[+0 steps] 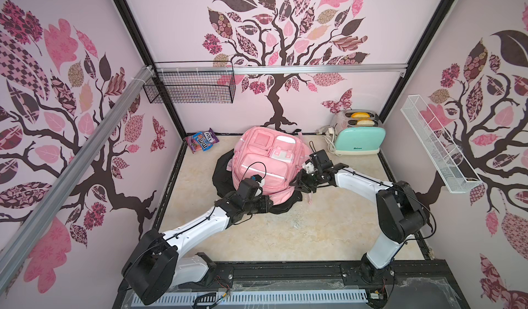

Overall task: Zip up the backpack
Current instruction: Zip the zipper on the backpack.

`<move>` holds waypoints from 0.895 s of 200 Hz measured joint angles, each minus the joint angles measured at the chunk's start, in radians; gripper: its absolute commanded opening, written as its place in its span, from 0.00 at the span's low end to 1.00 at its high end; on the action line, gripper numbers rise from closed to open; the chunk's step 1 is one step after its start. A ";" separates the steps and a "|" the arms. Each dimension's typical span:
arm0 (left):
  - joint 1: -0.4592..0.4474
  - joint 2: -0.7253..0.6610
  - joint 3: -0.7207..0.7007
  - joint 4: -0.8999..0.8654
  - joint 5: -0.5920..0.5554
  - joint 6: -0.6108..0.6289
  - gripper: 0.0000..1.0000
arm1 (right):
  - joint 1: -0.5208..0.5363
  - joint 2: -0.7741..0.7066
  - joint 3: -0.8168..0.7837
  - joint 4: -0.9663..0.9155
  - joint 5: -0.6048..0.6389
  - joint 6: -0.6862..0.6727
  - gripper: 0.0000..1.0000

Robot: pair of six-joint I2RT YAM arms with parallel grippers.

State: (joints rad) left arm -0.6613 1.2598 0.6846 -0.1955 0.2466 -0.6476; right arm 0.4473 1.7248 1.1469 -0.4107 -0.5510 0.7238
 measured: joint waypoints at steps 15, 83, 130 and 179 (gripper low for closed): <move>0.001 0.012 0.000 0.007 0.012 -0.006 0.00 | 0.014 0.000 -0.001 0.004 0.008 0.006 0.51; 0.007 0.039 0.000 0.045 0.044 -0.030 0.00 | 0.101 0.000 -0.024 0.051 0.034 0.049 0.49; 0.007 0.040 0.000 0.046 0.042 -0.024 0.00 | 0.107 0.000 -0.028 0.045 0.044 0.066 0.02; 0.007 0.032 0.000 0.039 0.027 -0.010 0.00 | 0.112 0.000 -0.027 0.040 0.045 0.044 0.00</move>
State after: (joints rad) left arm -0.6544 1.2919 0.6842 -0.1566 0.2741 -0.6579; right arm 0.5594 1.7248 1.1202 -0.3710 -0.5060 0.7677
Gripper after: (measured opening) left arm 0.082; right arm 0.053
